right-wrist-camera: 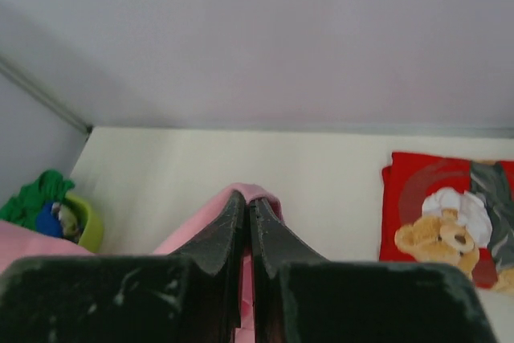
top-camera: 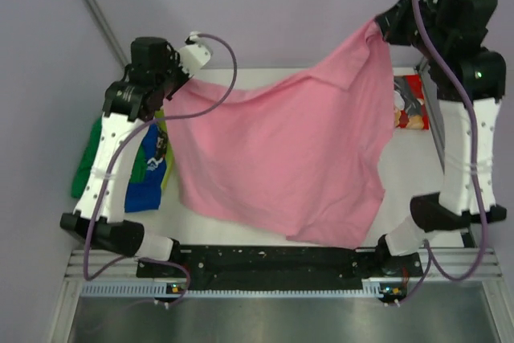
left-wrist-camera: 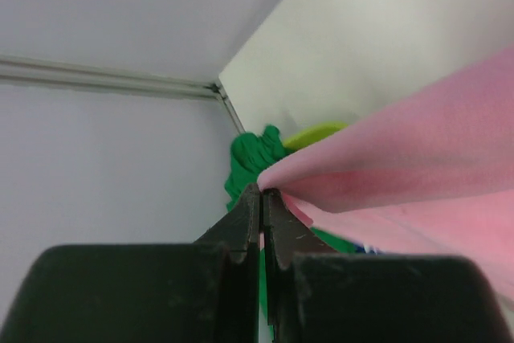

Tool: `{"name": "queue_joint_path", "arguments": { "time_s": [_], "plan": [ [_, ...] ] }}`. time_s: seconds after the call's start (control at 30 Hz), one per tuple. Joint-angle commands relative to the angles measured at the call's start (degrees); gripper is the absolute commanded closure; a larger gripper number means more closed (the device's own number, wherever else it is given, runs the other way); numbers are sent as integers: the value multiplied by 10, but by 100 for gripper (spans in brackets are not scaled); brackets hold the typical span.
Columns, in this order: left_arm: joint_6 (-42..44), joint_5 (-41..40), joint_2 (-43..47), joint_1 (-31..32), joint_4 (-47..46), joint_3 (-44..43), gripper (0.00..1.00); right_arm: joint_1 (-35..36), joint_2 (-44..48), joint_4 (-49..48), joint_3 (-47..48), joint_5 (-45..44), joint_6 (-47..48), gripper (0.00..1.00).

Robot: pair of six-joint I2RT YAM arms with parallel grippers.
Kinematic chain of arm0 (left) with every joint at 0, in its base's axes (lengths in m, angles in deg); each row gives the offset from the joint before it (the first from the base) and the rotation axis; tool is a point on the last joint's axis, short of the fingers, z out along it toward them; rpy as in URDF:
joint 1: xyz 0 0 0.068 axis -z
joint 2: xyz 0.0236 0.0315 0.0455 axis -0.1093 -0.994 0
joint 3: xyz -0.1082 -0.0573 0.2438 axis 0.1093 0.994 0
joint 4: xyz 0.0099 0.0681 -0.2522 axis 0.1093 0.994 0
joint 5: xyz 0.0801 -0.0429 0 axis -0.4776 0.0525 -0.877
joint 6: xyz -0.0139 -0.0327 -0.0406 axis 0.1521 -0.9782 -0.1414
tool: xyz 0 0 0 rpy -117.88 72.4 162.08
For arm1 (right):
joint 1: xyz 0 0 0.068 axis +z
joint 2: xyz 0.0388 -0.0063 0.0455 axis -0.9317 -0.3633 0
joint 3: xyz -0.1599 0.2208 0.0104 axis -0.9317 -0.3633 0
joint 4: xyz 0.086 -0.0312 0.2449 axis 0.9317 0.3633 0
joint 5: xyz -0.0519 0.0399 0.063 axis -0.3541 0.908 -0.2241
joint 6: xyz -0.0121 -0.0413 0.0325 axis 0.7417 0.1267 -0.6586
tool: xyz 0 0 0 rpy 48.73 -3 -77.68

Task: Fold and stack the t-shirts
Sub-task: Flatten out the tshirt

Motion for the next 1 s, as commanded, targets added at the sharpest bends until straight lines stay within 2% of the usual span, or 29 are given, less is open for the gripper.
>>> {"name": "queue_joint_path", "arguments": {
  "time_s": [0.0,0.07,0.17,0.3,0.4,0.57,0.7,0.87,0.97],
  "plan": [
    [-7,-95,-65,-5,-198,-99,100,-85,-138,-88,211,66,-37,100],
    [-1,-113,-93,-6,-230,-142,100,-110,-161,-117,245,83,-59,100],
    [14,-112,-121,-6,-238,-207,100,-137,-112,-192,173,100,-76,100],
    [34,-69,-111,-5,-223,-180,100,-160,-40,-206,112,96,-23,100],
    [49,-46,-77,-5,-227,-93,100,-160,20,-183,27,96,12,100],
    [86,-16,8,-5,-238,108,100,-159,158,-157,-272,150,22,100],
    [108,29,44,-5,-182,244,100,-157,256,-114,-510,193,20,100],
    [101,103,45,-4,-162,408,100,-148,301,-50,-712,218,2,100],
    [102,134,19,-2,-102,458,82,-128,306,-50,-796,257,-26,100]
  ]
}}
